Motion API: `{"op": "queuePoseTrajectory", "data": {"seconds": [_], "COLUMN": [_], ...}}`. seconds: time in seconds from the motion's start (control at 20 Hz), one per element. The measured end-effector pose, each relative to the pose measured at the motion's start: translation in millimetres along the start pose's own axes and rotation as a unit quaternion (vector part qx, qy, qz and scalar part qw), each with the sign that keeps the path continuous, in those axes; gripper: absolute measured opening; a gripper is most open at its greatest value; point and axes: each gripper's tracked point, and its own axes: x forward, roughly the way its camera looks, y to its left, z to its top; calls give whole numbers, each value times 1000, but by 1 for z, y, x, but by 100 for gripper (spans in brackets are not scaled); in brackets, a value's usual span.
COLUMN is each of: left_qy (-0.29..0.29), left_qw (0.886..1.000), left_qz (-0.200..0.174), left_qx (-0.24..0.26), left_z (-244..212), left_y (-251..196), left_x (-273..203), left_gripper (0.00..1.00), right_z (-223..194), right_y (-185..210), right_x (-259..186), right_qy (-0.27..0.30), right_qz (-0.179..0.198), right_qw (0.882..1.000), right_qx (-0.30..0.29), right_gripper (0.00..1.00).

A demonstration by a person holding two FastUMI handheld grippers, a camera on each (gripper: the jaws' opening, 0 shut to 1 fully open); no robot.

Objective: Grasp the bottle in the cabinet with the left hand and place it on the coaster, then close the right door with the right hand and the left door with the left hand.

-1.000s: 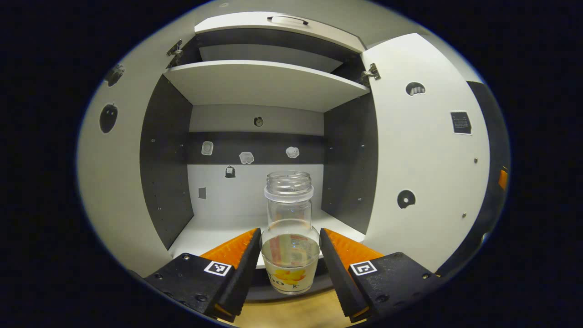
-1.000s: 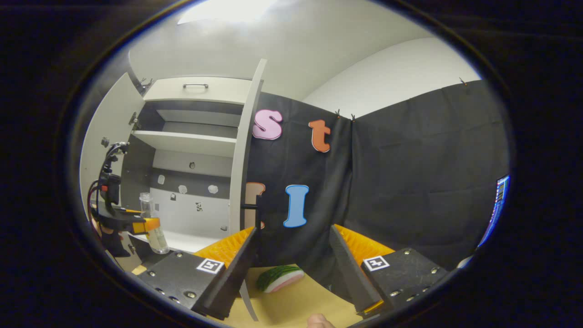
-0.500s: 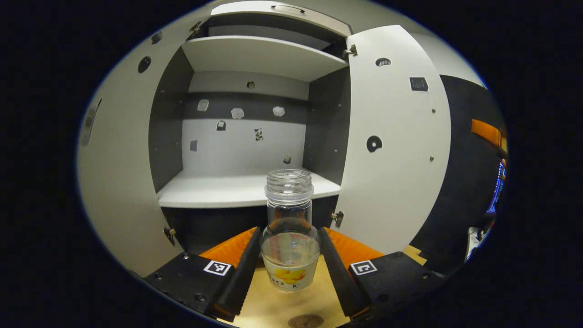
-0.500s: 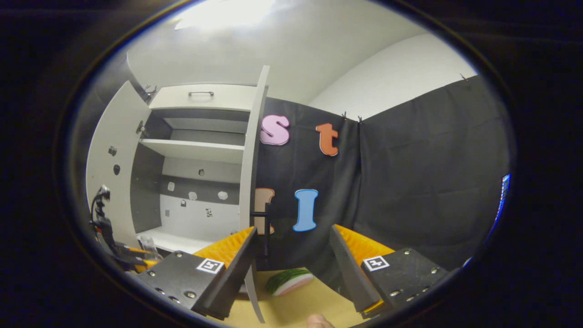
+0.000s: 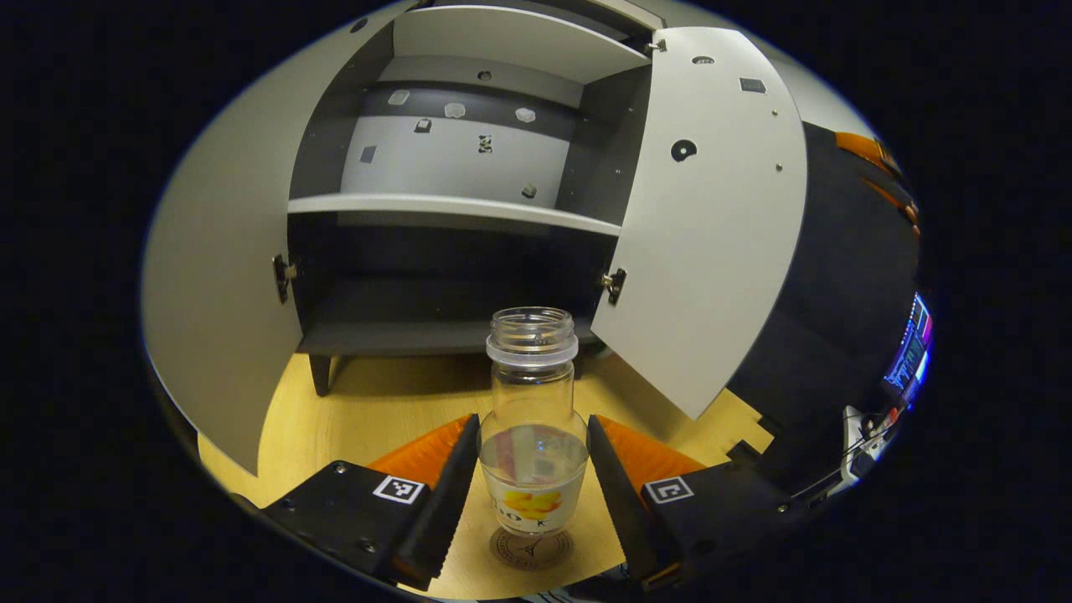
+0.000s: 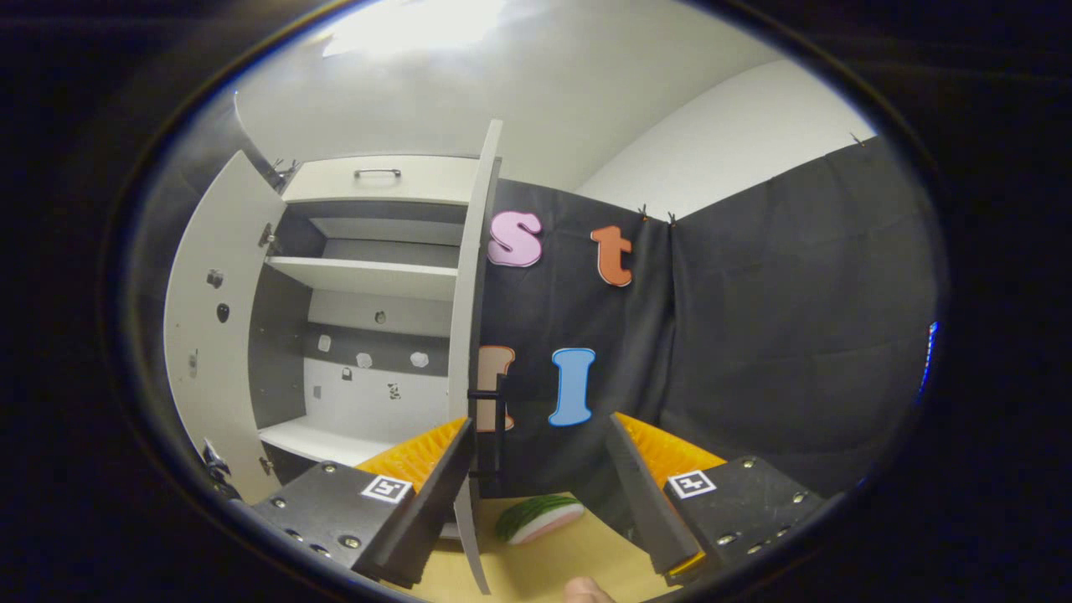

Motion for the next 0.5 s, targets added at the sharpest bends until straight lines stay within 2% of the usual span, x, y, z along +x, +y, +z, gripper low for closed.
{"op": "queuePoseTrajectory", "data": {"seconds": [0.25, 0.5], "left_qy": [31, 37], "left_qw": [999, 999], "left_qz": [9, 10], "left_qx": [-18, -12], "left_z": [-47, -68], "left_y": [3, 0], "left_x": [5, 12], "left_gripper": [81, 82], "right_z": [0, -2], "right_y": [-9, -14], "right_x": [-3, -3], "right_qy": [2, 8], "right_qz": [-10, -14], "right_qw": [1000, 1000], "right_qx": [1, -3], "right_gripper": [95, 95]}}
